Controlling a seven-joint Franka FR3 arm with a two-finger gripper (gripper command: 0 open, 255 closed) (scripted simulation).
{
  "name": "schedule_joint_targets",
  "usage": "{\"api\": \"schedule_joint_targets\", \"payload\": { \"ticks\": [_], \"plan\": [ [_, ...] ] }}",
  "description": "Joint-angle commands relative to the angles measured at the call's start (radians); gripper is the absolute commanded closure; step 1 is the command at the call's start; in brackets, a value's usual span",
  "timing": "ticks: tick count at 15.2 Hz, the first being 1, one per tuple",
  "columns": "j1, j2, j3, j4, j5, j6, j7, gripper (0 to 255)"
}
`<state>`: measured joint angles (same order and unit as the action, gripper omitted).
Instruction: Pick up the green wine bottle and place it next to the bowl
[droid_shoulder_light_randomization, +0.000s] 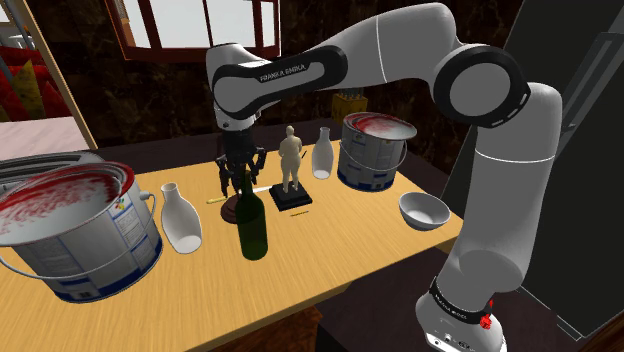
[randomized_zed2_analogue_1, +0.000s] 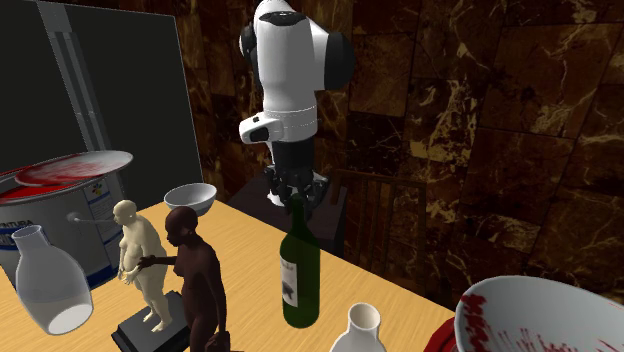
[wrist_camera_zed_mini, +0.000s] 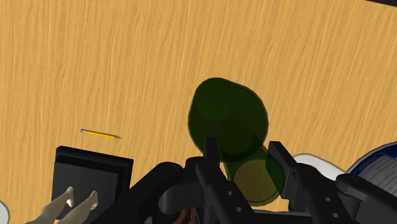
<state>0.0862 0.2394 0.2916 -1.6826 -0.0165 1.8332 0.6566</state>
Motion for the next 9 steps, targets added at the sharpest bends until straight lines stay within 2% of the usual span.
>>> {"api": "schedule_joint_targets", "payload": {
  "ticks": [1,7,9],
  "plan": [
    [0.000,0.000,0.000,0.000,0.000,0.000,0.000,255],
    [0.000,0.000,0.000,0.000,0.000,0.000,0.000,255],
    [0.000,-0.004,0.001,0.021,0.001,-0.025,0.000,255]
  ]
}}
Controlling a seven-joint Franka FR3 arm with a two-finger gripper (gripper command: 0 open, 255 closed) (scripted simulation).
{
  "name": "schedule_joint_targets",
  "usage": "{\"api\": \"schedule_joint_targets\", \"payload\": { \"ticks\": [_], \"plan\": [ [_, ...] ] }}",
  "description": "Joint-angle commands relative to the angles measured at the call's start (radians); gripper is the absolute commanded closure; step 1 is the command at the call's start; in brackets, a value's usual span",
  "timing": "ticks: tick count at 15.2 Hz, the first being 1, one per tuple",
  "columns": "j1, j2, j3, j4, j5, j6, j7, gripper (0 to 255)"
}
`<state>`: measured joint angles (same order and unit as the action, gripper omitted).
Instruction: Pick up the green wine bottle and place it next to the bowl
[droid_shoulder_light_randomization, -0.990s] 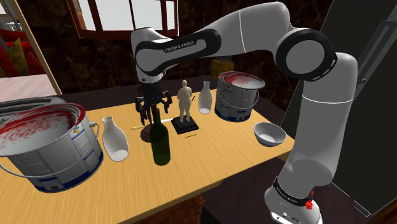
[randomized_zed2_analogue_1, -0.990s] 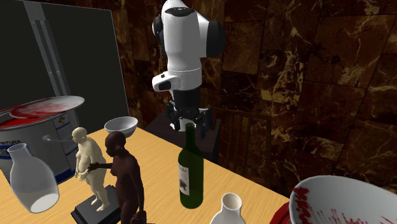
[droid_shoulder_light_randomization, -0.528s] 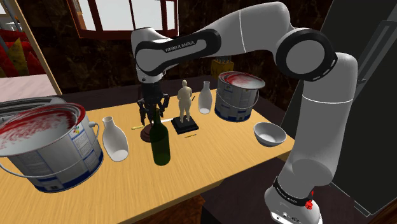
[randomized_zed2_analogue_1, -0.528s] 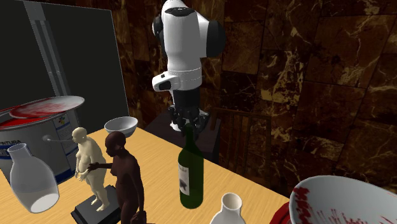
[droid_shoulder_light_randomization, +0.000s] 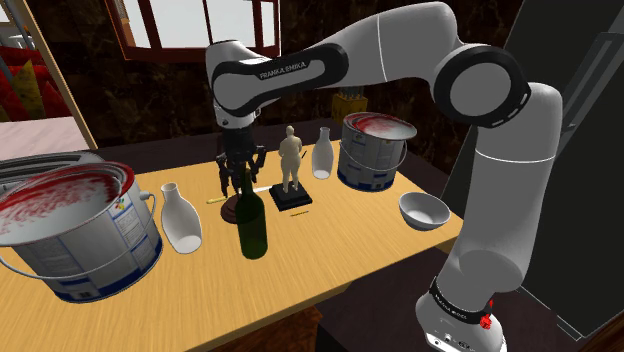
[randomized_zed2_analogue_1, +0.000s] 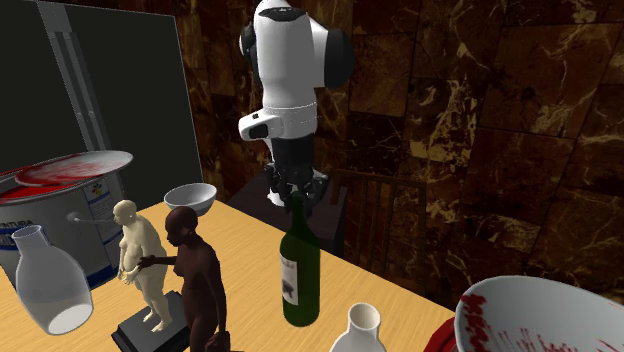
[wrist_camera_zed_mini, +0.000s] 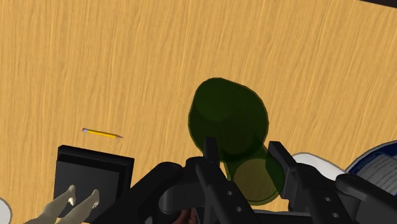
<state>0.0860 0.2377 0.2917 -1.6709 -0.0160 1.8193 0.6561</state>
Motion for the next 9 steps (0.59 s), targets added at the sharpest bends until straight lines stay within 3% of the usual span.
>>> {"api": "schedule_joint_targets", "payload": {
  "ticks": [1,9],
  "plan": [
    [0.000,-0.004,0.001,0.021,0.001,-0.024,0.001,255],
    [0.002,-0.010,0.003,0.120,0.003,-0.130,0.003,255]
  ]
}}
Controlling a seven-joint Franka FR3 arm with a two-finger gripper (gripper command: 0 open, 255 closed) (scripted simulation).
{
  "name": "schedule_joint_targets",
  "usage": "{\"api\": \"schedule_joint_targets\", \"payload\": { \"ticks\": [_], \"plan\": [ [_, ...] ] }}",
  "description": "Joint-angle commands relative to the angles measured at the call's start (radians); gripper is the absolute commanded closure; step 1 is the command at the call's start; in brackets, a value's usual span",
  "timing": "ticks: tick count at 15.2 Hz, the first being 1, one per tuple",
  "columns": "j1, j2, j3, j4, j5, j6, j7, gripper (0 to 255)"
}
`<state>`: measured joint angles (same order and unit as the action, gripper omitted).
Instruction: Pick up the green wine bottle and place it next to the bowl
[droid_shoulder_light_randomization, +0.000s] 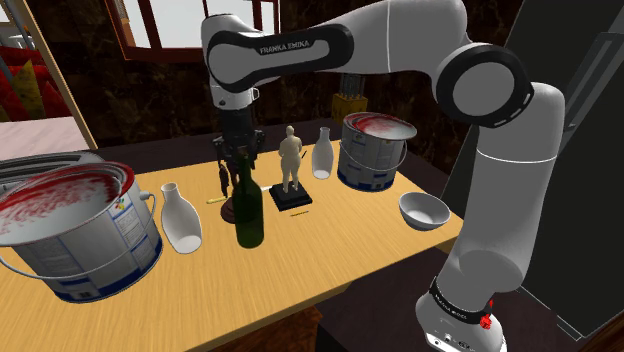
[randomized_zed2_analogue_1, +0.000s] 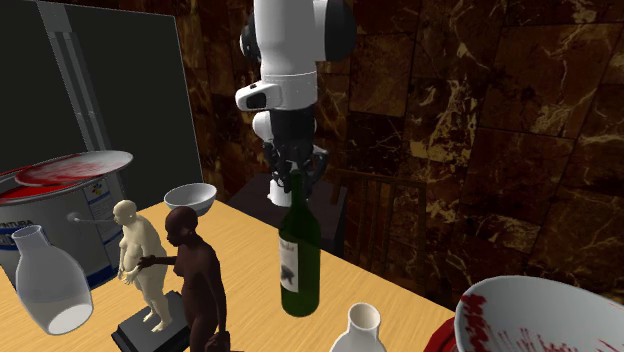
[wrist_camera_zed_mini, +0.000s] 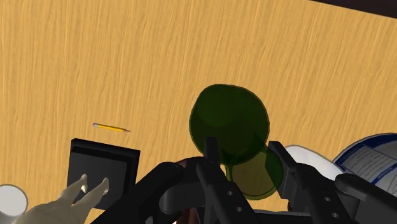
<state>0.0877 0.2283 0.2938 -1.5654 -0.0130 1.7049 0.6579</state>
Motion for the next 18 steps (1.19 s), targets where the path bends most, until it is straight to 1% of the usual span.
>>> {"api": "schedule_joint_targets", "payload": {
  "ticks": [1,10,18],
  "plan": [
    [0.001,0.000,0.001,0.029,0.000,-0.029,0.002,255],
    [0.008,0.016,0.003,0.172,-0.004,-0.156,0.008,255],
    [0.020,0.053,0.006,0.332,-0.015,-0.280,0.017,255]
  ]
}}
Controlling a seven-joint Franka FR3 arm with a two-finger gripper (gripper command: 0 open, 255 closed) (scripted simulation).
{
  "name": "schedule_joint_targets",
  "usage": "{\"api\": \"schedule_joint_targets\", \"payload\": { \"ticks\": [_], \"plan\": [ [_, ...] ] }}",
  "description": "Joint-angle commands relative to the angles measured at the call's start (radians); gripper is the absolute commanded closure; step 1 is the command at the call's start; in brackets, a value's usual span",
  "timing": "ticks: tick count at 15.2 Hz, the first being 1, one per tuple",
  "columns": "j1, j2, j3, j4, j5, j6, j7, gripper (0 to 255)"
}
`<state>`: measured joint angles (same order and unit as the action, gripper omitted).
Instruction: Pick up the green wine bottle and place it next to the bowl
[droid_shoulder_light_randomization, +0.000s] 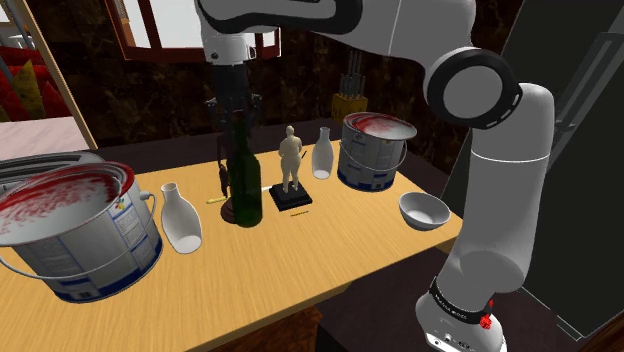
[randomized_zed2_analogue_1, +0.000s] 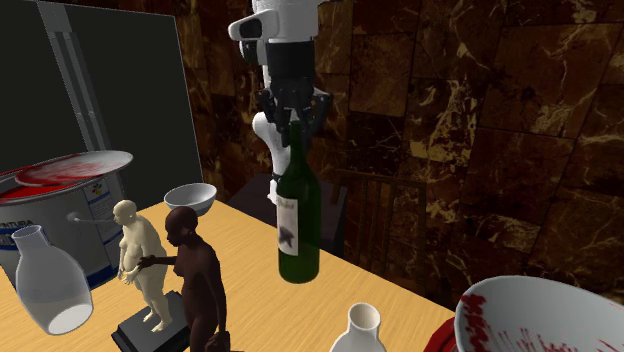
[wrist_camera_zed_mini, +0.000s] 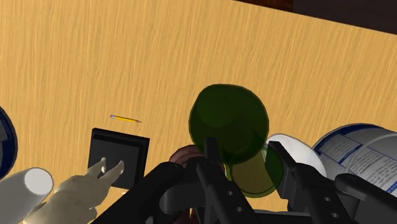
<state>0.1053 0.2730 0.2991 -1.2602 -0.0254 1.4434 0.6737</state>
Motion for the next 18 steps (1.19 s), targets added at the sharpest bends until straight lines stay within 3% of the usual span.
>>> {"api": "schedule_joint_targets", "payload": {
  "ticks": [1,9,18],
  "plan": [
    [-0.013,-0.023,-0.004,-0.001,0.006,-0.022,-0.015,255],
    [-0.115,-0.232,-0.063,-0.143,0.057,-0.086,-0.162,255],
    [-0.203,-0.382,-0.160,-0.173,0.066,-0.210,-0.343,255]
  ]
}}
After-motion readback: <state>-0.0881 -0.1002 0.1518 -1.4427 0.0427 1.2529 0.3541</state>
